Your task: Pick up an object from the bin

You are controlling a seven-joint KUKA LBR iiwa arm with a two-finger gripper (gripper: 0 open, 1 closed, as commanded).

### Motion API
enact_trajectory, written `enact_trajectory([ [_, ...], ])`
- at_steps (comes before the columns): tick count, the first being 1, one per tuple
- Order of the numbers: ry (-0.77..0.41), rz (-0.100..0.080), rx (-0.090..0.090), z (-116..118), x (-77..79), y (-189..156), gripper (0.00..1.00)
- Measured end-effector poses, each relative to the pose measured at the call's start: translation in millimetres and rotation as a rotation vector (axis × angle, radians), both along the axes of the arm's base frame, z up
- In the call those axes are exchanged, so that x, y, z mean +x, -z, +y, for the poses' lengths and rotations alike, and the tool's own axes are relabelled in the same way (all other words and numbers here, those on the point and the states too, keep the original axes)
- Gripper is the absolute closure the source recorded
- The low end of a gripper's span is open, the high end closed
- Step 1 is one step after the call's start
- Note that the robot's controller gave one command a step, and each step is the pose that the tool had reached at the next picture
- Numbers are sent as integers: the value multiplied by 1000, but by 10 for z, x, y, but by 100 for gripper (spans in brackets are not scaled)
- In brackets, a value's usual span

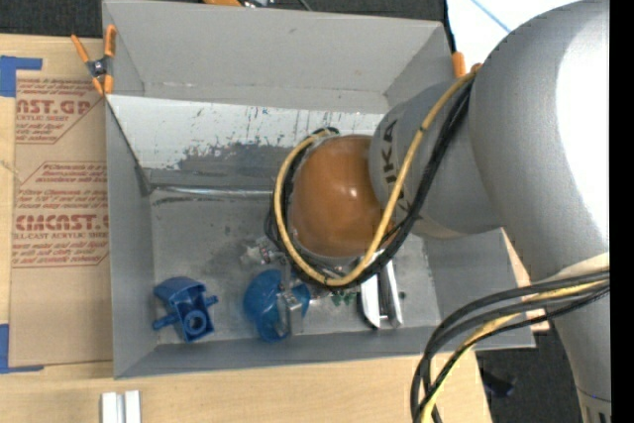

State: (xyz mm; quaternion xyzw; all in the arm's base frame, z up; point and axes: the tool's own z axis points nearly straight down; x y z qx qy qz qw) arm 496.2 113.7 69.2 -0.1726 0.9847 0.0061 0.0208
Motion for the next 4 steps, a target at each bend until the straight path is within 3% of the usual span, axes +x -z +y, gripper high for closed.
enact_trajectory([
  [1,-14,-7,3,-39,-31,-28,100],
  [2,-13,-7,3,-39,-30,-28,100],
  [3,-176,-17,-2,-443,105,-35,100],
  [4,-176,-18,-2,-443,105,-39,100],
])
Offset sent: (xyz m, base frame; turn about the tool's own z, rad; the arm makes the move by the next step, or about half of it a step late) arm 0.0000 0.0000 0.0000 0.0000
